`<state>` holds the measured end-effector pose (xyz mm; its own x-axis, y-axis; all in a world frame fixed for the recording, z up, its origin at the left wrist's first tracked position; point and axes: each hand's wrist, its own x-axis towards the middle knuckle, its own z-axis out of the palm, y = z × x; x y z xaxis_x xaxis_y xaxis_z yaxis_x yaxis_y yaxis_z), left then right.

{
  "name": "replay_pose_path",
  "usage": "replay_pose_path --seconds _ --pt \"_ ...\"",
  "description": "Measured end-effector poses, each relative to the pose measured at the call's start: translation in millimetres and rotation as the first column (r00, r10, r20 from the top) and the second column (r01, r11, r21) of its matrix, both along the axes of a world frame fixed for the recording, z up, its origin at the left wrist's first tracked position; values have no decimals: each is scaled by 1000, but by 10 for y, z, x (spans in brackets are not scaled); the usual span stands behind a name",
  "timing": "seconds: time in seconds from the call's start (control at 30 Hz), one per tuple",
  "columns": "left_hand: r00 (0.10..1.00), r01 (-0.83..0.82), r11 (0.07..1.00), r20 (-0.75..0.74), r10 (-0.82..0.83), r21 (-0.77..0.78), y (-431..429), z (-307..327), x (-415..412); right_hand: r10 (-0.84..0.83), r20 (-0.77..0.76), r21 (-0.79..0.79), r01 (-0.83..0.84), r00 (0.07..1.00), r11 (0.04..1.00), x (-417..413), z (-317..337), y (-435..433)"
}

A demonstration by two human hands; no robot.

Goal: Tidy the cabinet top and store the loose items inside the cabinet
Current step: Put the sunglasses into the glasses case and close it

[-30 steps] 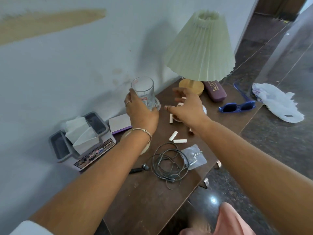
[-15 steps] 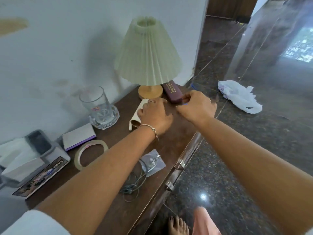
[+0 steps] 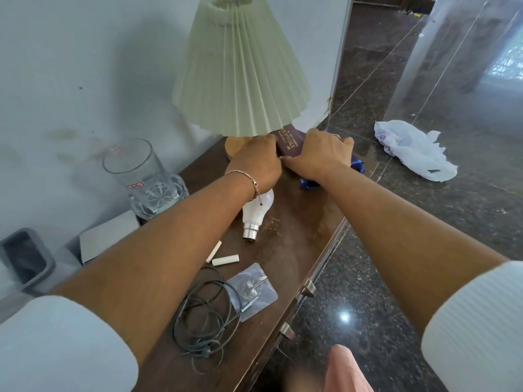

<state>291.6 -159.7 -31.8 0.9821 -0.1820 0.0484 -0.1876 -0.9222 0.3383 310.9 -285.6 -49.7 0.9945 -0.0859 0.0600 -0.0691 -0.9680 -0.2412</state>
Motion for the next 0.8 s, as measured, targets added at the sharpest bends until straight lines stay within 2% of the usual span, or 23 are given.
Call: replay_pose_path --seconds 0.23,0.47,0.6,0.7,0.8 --pt "999 -35 999 30 36 -22 -32 -11 -7 -13 32 -35 14 999 999 134 -37 67" --pt "991 -78 996 108 81 -35 -57 106 -103 -67 74 130 57 995 990 5 87 16" --pt "992 -110 983 37 116 -149 -83 152 -187 -102 133 185 76 986 980 -200 174 -56" --pt "986 -165 958 -35 162 -235 -109 178 -255 -136 110 245 106 985 964 -439 265 -123" --pt "966 -250 865 -177 190 -435 -145 195 -366 -147 89 320 111 985 941 -768 412 -205"
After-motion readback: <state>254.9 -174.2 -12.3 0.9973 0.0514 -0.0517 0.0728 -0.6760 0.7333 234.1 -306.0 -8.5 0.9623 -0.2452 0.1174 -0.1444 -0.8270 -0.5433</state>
